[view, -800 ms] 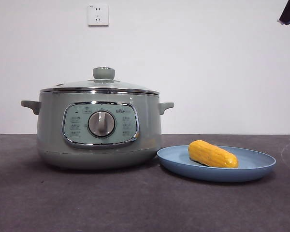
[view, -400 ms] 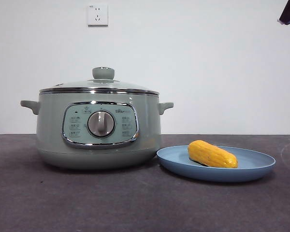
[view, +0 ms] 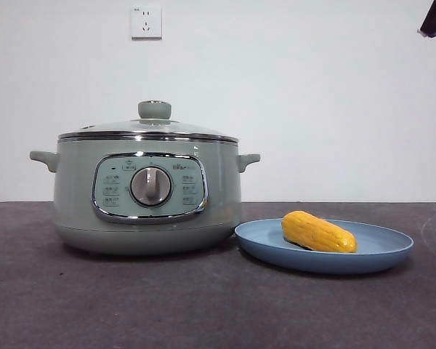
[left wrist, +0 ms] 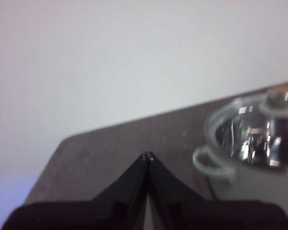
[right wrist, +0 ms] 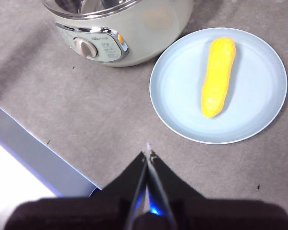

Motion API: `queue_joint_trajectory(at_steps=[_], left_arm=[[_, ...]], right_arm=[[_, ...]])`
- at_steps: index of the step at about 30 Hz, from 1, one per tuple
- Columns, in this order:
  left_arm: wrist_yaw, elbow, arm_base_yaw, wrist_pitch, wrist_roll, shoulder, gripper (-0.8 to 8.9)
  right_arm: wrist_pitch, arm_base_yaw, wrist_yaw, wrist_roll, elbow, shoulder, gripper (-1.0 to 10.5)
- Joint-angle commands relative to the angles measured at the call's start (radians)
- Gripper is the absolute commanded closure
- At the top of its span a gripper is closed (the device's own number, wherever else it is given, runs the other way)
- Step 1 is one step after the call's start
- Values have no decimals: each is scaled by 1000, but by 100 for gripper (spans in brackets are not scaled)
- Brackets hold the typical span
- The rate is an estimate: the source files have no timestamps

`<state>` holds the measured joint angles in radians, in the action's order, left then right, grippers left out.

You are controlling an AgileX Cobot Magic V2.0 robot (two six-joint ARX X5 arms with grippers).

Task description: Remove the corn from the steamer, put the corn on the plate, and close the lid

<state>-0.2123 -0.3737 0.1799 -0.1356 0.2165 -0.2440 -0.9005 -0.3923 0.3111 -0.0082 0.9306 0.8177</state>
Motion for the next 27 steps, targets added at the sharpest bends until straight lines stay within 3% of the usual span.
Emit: queue_joint_trajectory(at_steps=[1,14,27], left_arm=[[3,82,19,15,-10,56,817],[67,341,29,11,-93,240,817],[90,367,11,-54,-119,241,817]], right_arm=[[1,-1,-2,-5,-8,-1,942],[1,-1,-2,-5,-8,0,942],[1,-1,-2,-5,-8,-1,942]])
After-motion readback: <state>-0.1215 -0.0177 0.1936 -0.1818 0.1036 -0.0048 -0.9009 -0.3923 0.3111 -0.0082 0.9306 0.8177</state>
